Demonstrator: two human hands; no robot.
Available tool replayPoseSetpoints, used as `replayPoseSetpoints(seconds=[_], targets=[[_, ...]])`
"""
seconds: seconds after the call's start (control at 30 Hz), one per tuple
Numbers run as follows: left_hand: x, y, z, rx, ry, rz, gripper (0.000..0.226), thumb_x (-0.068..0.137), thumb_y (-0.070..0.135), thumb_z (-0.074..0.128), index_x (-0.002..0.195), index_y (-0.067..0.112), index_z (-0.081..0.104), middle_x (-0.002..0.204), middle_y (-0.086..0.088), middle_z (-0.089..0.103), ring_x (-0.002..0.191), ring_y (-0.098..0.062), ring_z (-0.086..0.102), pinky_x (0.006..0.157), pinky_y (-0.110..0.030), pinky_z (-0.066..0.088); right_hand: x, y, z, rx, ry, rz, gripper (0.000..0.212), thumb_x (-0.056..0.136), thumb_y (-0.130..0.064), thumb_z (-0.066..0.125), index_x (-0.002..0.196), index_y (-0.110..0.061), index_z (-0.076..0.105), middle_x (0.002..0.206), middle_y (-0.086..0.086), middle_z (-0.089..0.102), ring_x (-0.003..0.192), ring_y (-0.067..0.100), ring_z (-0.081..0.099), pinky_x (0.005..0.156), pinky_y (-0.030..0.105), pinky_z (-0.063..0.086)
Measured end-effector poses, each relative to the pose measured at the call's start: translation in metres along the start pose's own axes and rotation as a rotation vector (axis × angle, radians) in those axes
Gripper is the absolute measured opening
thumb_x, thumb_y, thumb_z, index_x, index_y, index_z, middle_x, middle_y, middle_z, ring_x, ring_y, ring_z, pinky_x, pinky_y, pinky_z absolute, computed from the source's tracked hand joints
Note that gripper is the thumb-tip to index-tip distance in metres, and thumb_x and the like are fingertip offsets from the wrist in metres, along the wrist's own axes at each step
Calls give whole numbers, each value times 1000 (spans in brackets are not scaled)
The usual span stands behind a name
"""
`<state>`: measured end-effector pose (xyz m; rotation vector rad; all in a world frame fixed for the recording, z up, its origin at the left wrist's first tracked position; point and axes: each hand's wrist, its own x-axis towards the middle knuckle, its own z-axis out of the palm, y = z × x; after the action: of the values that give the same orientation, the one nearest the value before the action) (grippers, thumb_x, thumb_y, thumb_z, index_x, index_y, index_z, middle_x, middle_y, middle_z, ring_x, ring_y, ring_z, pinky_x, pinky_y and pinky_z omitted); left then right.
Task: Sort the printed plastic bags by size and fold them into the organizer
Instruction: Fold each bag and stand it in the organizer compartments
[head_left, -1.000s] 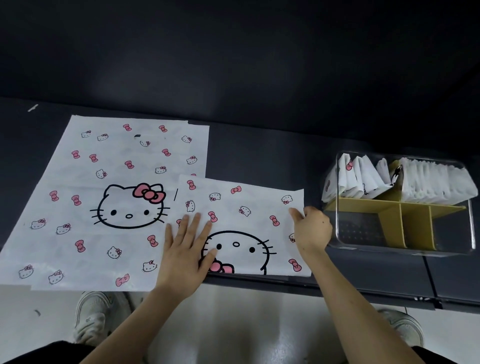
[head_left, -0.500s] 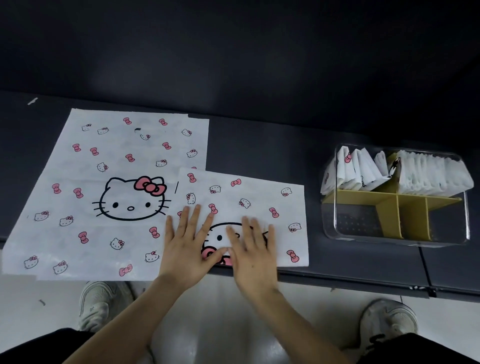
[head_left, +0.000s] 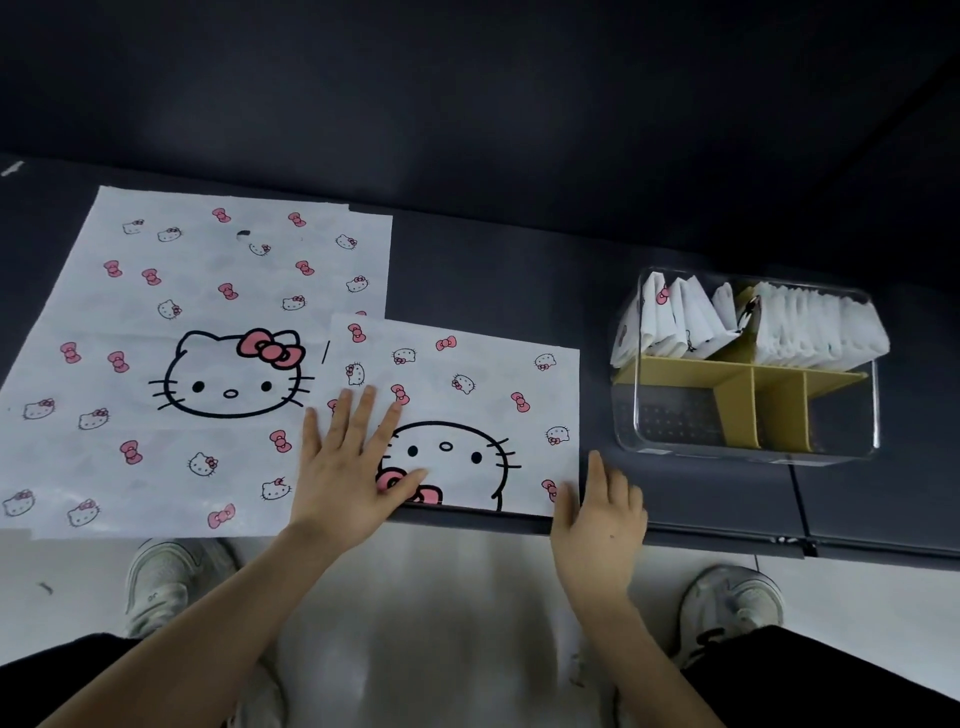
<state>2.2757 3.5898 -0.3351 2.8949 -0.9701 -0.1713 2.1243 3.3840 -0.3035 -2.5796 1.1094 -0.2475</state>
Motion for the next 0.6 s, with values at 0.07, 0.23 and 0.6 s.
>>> replayPoseSetpoints(seconds=[0.07, 0.23, 0.6], targets=[[0, 0, -2, -12, -8, 1, 81, 88, 75, 10, 151, 24, 12, 157, -9, 18, 144, -32, 14, 114, -51, -1, 5, -18, -11, 164, -69, 206, 48, 89, -20, 58, 131, 0, 50, 115, 20, 56, 99, 39, 57, 80, 41, 47], [3, -4, -6, -31, -49, 60, 81, 89, 74, 12, 150, 21, 20, 156, -11, 21, 142, -33, 16, 113, -49, -3, 24, -26, -24, 307, -365, 498, 26, 77, -17, 65, 102, -10, 62, 89, 7, 67, 78, 24, 57, 65, 28, 38], [-29, 58, -33, -421, 165, 432, 49, 81, 48, 54, 125, 24, 59, 131, 0, 58, 121, -18, 54, 107, -46, 36, 5, -39, -56, 1106, -612, 900, 15, 82, 5, 63, 71, -4, 57, 52, 4, 56, 36, 9, 39, 37, 17, 32]])
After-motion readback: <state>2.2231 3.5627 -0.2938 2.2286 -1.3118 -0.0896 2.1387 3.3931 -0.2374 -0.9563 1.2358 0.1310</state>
